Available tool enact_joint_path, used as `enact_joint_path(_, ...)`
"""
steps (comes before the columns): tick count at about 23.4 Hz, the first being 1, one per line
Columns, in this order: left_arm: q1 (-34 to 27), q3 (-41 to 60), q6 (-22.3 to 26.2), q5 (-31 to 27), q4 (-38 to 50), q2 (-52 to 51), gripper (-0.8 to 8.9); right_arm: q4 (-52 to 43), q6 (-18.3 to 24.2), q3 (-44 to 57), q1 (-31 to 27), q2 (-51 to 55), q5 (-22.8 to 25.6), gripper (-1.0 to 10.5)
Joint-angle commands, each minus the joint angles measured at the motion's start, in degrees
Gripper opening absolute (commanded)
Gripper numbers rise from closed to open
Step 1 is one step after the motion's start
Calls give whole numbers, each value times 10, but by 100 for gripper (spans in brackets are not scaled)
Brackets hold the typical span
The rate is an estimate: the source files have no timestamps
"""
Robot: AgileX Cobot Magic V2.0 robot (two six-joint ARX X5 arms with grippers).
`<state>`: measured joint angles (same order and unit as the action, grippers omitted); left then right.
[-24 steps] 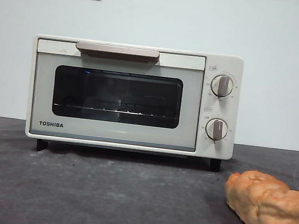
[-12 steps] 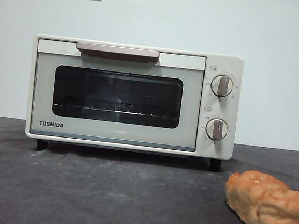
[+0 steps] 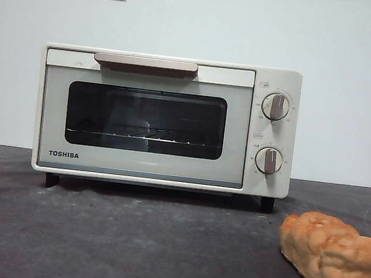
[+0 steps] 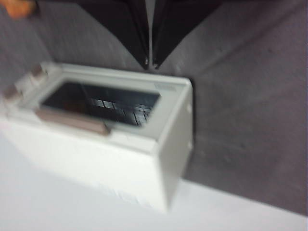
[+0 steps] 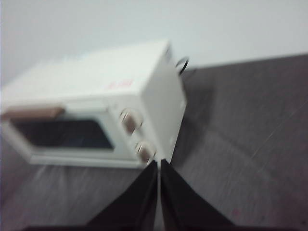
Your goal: The left arm flap open the oven, the right arm pick bread and place it into oven, the left arm flap close the oven
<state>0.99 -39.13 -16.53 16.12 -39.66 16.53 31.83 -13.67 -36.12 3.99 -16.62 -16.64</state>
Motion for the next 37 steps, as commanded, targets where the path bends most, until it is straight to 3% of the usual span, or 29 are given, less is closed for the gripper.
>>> enact_joint_path(1,0,-31,70,33,-31,37,16,53,58,-48,-1,-50,-33,6)
enact_joint_path(6,2,-66,121,84,-82,97,16,160,105,-113,0,-126,-72,6)
enact_joint_path(10,2,-85,143,128,-110,133,16,228,135,-141,0,-169,-76,6)
enact_joint_path(18,2,-90,146,137,-119,143,16,245,144,-143,0,-181,-73,19)
enact_joint_path(20,2,-90,146,137,-118,143,16,243,143,-143,0,-181,-73,111)
enact_joint_path(22,2,-90,146,137,-119,143,16,243,142,-143,0,-181,-73,295)
enact_joint_path(23,2,-90,146,137,-119,143,16,243,141,-143,0,-181,-73,404)
enact_joint_path(26,2,-90,146,137,-119,143,16,243,128,-143,4,-181,-75,412)
enact_joint_path(31,2,-90,146,137,-118,143,16,239,90,-135,59,-208,-75,411)
enact_joint_path(37,2,-90,146,137,-118,143,16,91,4,-36,152,-266,-54,411)
